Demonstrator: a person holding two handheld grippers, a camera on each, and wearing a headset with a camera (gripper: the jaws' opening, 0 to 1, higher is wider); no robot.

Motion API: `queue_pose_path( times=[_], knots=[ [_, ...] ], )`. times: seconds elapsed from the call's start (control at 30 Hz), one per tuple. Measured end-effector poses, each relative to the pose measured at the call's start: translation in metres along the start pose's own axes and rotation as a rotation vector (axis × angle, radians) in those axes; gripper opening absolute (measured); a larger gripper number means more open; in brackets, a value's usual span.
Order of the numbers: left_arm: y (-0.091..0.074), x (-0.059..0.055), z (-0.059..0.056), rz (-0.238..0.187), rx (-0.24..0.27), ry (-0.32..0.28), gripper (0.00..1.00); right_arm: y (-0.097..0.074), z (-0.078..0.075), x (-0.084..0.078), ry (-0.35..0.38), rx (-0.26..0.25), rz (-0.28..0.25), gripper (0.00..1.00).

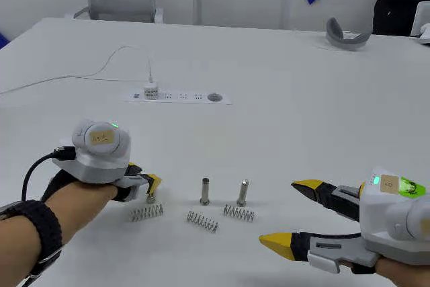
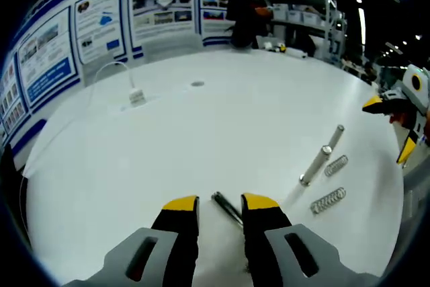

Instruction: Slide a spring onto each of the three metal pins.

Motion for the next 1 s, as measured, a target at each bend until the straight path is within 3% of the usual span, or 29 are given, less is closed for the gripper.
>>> queue_pose_path(
  times=[0.3, 0.57, 1.0],
  knots=[
    [0.007, 0.000, -0.006, 0.050, -0.009, 0.003, 0.18, 0.000, -0.002, -0.003, 0.010, -0.004, 0.006, 0.67],
    [0.007, -0.001, -0.007, 0.072, 0.003, 0.059, 0.12, 0.000, 0.000, -0.004, 0.010, -0.004, 0.008, 0.67],
    [0.012, 0.006, -0.005, 0.123, 0.012, 0.047, 0.12, 0.000, -0.001, -0.005, 0.011, -0.004, 0.015, 0.66]
  ],
)
Point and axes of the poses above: the centre of the closed fingertips' face, and the gripper's own axes: y roughly forward along the fingers, z roughly to its left, x roughly out of its top, the point moved 10 cm from there along -y, roughly backward along the fingers, and after that the axes turned 9 degrees about z, right-handed, at the moved point
